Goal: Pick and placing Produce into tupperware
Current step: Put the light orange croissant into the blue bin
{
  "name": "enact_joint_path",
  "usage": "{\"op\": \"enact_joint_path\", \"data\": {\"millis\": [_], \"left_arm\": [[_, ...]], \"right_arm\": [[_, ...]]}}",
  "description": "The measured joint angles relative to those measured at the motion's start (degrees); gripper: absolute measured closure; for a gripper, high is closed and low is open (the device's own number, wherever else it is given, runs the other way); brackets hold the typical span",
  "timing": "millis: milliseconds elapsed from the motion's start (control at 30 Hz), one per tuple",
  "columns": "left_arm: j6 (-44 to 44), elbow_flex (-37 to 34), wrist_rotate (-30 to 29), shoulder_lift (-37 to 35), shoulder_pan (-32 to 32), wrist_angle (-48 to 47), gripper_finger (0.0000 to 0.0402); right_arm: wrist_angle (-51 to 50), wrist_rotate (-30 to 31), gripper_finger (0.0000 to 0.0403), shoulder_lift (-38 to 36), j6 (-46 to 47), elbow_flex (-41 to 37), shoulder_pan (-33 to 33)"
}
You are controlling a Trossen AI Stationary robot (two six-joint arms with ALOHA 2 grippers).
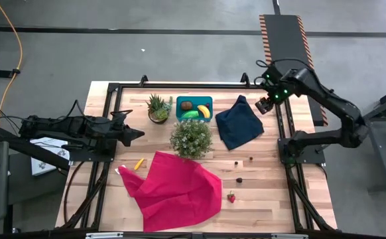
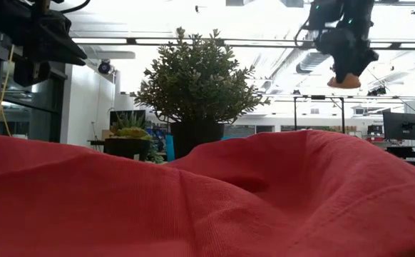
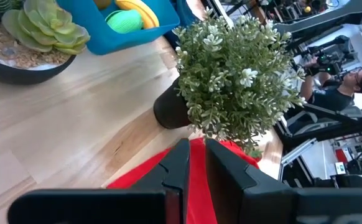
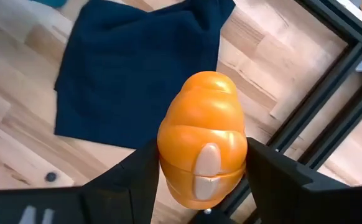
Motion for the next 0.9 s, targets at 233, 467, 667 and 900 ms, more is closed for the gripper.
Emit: {"op": "enact_joint_path", "data": {"millis": [233, 467, 667, 900], "left_arm": [[0.0, 0.0, -0.1, 0.0, 0.0, 0.0, 0.0362], [0.0, 0.0, -0.1, 0.0, 0.0, 0.0, 0.0362], [-0.9, 0.0, -0.1, 0.0, 0.0, 0.0, 0.0362], [-3.9, 0.0, 0.0, 0.0, 0.0, 0.1, 0.0362]], "right_arm": [[6.1, -2.3, 0.0210, 6.3, -5.5, 0.0, -3.0], [9.8, -3.5, 0.0210, 11.9, -8.0, 0.0, -4.3], [13.4, -4.3, 0.0210, 14.2, -10.0, 0.0, -4.4], [15.0, -6.2, 0.0210, 16.1, -13.5, 1.3, -5.1]]}}
